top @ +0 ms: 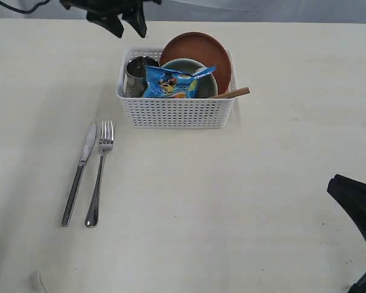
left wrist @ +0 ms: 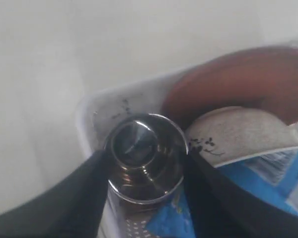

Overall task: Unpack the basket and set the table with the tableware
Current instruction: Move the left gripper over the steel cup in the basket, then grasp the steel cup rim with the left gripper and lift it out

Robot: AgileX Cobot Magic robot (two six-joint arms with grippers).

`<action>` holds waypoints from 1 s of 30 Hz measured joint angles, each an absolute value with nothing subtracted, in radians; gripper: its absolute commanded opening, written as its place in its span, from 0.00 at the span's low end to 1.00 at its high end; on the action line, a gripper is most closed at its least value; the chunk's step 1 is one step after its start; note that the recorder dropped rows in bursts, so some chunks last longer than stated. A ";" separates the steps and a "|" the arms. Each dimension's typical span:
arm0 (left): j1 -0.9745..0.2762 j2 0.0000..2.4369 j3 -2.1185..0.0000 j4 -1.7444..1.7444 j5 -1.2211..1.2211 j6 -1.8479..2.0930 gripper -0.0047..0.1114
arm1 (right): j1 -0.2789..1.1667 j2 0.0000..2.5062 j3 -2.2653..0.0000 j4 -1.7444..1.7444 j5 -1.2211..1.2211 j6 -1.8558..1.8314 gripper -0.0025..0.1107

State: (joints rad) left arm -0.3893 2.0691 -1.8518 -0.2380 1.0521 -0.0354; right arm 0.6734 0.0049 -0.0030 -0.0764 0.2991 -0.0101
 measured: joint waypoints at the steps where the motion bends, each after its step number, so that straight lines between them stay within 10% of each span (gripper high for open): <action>1: -0.398 2.115 -1.874 -0.208 1.065 -0.008 0.44 | 0.673 0.005 -0.003 -0.076 0.299 -0.010 0.03; 30: -0.441 2.181 -1.910 -0.137 0.986 0.403 0.44 | 0.673 0.005 -0.003 -0.076 0.299 -0.010 0.03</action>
State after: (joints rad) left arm -0.4412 2.1813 -1.9098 -0.1368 0.9858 0.4032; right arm 0.6734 0.0049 -0.0030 -0.0764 0.2991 -0.0101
